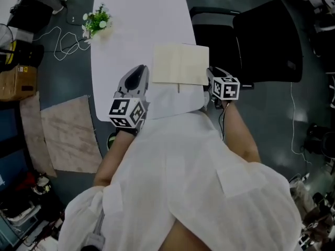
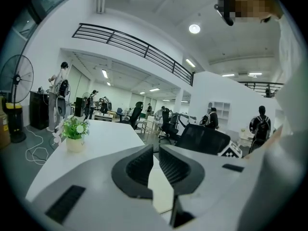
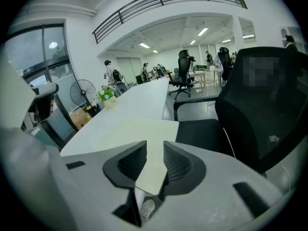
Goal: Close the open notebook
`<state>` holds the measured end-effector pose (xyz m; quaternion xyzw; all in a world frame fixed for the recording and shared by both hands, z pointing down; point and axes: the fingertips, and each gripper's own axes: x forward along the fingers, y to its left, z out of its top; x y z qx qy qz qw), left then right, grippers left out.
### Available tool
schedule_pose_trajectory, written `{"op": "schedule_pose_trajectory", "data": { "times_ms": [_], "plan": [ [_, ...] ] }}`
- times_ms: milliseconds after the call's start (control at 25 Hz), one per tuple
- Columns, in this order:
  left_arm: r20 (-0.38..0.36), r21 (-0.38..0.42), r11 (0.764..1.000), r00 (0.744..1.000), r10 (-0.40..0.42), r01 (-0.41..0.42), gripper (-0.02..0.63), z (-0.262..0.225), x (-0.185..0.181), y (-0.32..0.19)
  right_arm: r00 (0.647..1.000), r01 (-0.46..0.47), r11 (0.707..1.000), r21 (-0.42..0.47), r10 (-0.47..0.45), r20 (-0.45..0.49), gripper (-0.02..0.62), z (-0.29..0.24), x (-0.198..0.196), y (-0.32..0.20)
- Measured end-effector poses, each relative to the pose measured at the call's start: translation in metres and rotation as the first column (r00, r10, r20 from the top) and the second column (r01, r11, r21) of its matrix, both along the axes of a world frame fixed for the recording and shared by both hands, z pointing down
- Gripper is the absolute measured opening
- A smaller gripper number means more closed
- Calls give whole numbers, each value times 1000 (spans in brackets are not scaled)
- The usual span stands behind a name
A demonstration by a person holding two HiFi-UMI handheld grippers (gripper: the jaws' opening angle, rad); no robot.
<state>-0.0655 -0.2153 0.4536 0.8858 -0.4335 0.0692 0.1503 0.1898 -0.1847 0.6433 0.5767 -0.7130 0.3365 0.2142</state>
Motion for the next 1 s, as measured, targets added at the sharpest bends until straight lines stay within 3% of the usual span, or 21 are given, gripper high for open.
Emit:
{"op": "schedule_pose_trajectory", "data": {
  "times_ms": [520, 1000],
  "plan": [
    [32, -37, 999, 999, 6, -5, 32, 18, 26, -11, 996, 18, 975, -219, 2, 89, 157, 73, 12, -7],
    [46, -52, 999, 999, 7, -4, 34, 22, 28, -17, 972, 24, 952, -307, 50, 230, 195, 92, 4, -5]
  ]
}}
